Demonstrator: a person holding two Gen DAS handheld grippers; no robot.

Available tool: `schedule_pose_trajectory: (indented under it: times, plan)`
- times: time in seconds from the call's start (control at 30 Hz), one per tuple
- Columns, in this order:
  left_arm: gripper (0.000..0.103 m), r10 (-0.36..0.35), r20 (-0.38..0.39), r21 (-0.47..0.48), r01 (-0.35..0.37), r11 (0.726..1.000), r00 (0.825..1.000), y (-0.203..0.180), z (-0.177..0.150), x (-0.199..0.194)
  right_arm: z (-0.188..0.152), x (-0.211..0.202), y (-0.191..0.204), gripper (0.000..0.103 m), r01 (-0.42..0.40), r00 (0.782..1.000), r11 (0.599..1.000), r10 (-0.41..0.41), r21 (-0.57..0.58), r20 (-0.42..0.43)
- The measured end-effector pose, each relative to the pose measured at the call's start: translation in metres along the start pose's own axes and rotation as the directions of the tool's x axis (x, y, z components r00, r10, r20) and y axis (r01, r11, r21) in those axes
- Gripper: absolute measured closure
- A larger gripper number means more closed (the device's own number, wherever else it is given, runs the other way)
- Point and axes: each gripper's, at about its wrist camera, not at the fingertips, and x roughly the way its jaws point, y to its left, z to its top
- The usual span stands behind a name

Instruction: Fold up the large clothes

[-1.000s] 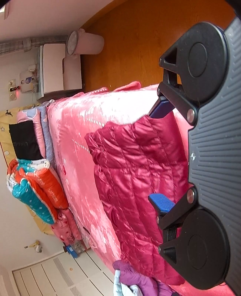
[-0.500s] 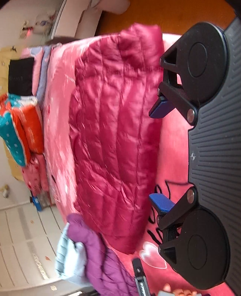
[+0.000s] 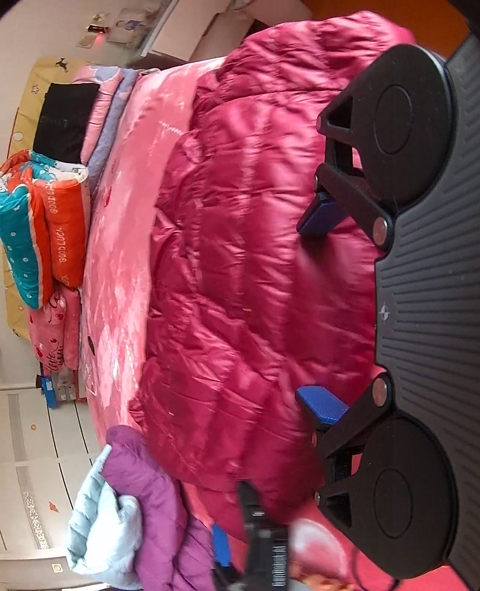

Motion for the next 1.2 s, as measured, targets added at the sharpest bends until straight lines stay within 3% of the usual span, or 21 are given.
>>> schedule_pose_trajectory:
  times: [0.1,0.17,0.23,0.3,0.37,0.43,0.5,0.63,0.73,0.93,1.0,1.07,1.2]
  plan:
    - [0.027,-0.044,-0.004,-0.081,0.043,0.996,0.999,0.012,-0.002,0.001,0.012,0.013,-0.001,0.0,-0.012,1.0,1.0,0.011,0.022,0.026]
    - [0.028,-0.073,-0.008,-0.114,0.072,0.991,0.997,0.017,-0.001,0.0,0.022,0.023,-0.001,0.0,-0.021,0.999,0.999,0.02,0.037,0.036]
    - [0.024,-0.092,0.012,-0.111,0.093,0.99,0.996,0.018,0.003,-0.005,0.029,0.033,0.002,0.0,-0.025,0.999,0.999,0.023,0.042,0.044]
    - [0.005,-0.107,0.046,-0.117,0.111,0.987,0.993,0.022,0.009,-0.011,0.034,0.041,0.003,0.0,-0.024,0.998,0.999,0.022,0.043,0.05]
    - [0.005,-0.096,0.075,-0.116,0.104,0.988,0.993,0.027,0.013,-0.017,0.038,0.049,0.004,0.0,-0.024,0.998,0.999,0.021,0.047,0.054]
    - [0.01,-0.082,0.054,-0.113,0.088,0.99,0.995,0.03,0.012,-0.015,0.038,0.051,0.003,0.0,-0.026,0.998,0.998,0.023,0.055,0.054]
    - [0.026,-0.07,0.013,-0.115,0.071,0.991,0.997,0.031,0.009,-0.007,0.04,0.057,0.004,0.0,-0.029,0.998,0.998,0.026,0.06,0.051]
    - [0.032,-0.061,-0.018,-0.101,0.059,0.993,0.998,0.027,0.003,0.003,0.043,0.057,0.009,0.0,-0.029,0.998,0.998,0.027,0.053,0.049]
    - [0.046,-0.05,-0.018,-0.047,0.049,0.998,0.999,0.017,0.005,0.004,0.047,0.062,0.011,0.0,-0.034,0.998,0.998,0.032,0.051,0.047]
    - [0.076,0.051,-0.028,0.096,-0.048,0.994,0.998,-0.008,0.004,0.008,0.055,0.068,0.01,0.0,-0.048,0.997,0.996,0.044,0.074,0.056]
    - [0.088,0.079,-0.03,0.072,-0.077,0.994,0.996,-0.006,0.005,0.006,0.058,0.072,0.009,0.0,-0.047,0.997,0.996,0.041,0.076,0.069]
    - [0.093,0.09,-0.041,0.009,-0.089,0.996,0.995,0.001,0.005,0.002,0.058,0.074,0.009,0.0,-0.033,0.996,0.997,0.027,0.069,0.083]
    - [0.095,0.093,-0.066,-0.139,-0.101,0.985,0.994,0.017,-0.002,-0.011,0.055,0.081,0.011,0.0,0.016,0.994,0.999,-0.019,0.031,0.103]
